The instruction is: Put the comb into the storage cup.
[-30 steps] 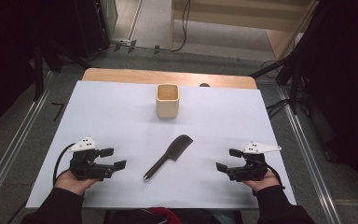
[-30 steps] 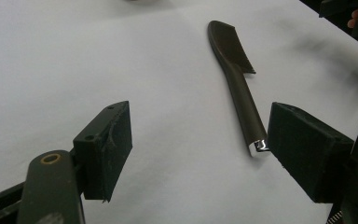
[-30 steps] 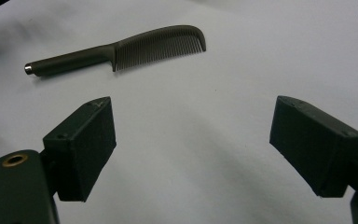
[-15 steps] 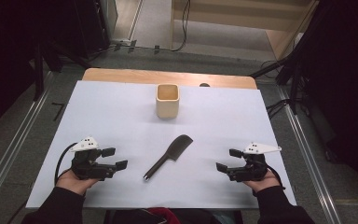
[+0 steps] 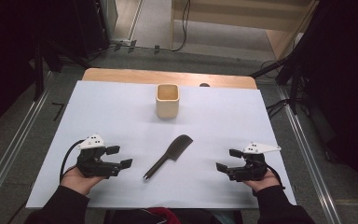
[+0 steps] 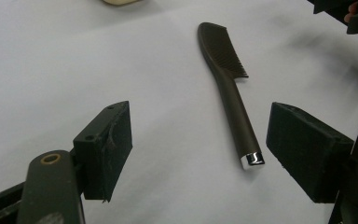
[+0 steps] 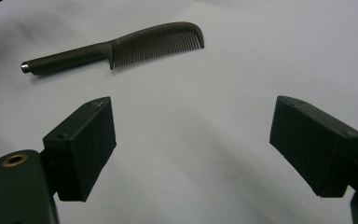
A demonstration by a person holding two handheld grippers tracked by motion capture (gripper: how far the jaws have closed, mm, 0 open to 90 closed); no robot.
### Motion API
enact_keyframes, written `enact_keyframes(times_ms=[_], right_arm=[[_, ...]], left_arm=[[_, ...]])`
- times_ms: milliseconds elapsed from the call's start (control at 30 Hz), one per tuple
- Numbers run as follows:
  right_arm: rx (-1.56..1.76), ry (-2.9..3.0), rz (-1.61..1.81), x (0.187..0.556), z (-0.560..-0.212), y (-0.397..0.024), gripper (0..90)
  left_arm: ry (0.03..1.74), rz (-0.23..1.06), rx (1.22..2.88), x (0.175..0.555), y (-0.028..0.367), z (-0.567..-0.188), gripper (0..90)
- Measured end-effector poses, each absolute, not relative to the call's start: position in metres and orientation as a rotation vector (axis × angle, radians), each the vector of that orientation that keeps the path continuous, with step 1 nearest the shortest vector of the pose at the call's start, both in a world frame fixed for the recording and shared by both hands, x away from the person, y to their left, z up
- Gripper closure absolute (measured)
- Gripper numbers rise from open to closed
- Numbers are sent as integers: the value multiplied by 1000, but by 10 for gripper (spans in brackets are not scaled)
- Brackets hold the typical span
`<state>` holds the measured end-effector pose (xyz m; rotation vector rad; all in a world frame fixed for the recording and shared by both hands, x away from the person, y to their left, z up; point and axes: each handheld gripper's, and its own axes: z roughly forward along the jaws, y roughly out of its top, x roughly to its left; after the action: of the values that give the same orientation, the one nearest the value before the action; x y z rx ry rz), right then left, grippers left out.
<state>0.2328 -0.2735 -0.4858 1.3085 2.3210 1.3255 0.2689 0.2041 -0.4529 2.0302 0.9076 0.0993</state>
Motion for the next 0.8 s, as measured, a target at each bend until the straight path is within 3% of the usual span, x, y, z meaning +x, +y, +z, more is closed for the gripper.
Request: enact_keyframes(times_ms=[800], right_arm=[[1314,2319,1311,230,-486,-274,128]], left_arm=[[814,74,2029,276,176,-441,209]])
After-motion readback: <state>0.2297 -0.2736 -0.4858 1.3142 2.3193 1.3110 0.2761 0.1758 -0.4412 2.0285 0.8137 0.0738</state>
